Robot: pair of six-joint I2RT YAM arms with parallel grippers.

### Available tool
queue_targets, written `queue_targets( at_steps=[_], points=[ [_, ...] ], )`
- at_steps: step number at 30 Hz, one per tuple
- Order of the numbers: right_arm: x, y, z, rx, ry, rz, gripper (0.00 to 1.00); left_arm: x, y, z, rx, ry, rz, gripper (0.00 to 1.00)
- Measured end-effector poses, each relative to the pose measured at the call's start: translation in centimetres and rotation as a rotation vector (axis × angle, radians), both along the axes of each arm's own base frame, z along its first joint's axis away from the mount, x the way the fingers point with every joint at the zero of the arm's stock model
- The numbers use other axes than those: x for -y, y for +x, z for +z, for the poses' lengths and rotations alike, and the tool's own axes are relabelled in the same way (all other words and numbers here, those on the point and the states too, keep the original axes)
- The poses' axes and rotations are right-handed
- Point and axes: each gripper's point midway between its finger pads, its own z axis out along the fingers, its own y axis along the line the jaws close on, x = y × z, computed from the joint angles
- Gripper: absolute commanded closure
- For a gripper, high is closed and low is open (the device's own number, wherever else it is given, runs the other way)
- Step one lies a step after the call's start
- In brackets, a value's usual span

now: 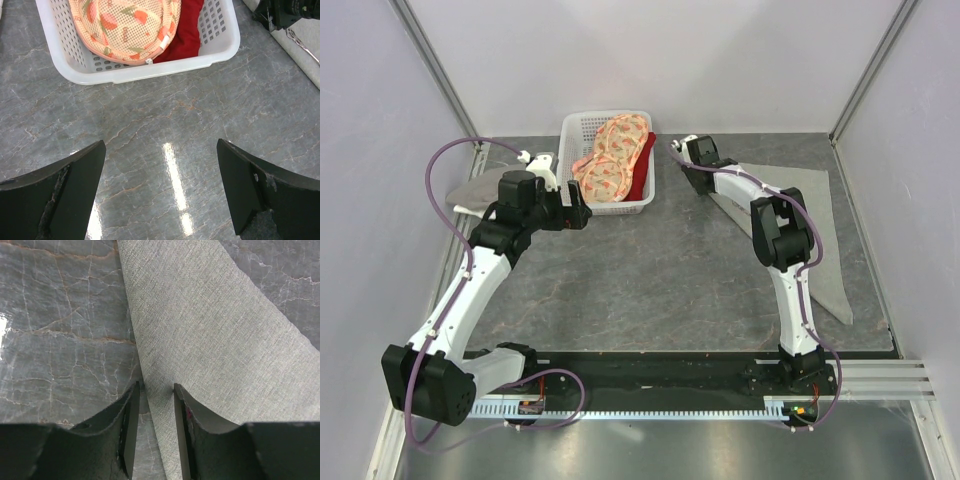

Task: Fold the napkin, place the utensils inside, and roll it up
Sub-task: Fold the napkin

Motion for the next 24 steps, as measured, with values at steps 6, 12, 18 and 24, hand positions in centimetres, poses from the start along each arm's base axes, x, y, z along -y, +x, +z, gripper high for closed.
queue_targets(
  at_steps=[6, 12, 18, 24],
  points=[
    [-0.13, 0.25, -0.23, 0.0, -0.003, 0.003, 0.67, 0.05, -0.01, 0.0, 0.0, -0.001, -0.002, 0.0],
    [-0.41, 0.16, -0.37, -0.002, -0.013, 0.017, 0.8, 0.06, 0.0, -0.07, -0.003, -0.001, -0.003, 0.0],
    [-0.35, 0.09, -0.52, -0.008, -0.026, 0.03, 0.93, 0.22, -0.06, -0.06, -0.004, -0.006, -0.011, 0.0],
    [-0.42, -0.02, -0.62, -0.017, -0.035, 0.053, 1.0, 0.36, -0.12, -0.04, -0.005, -0.011, -0.018, 0.0]
  ],
)
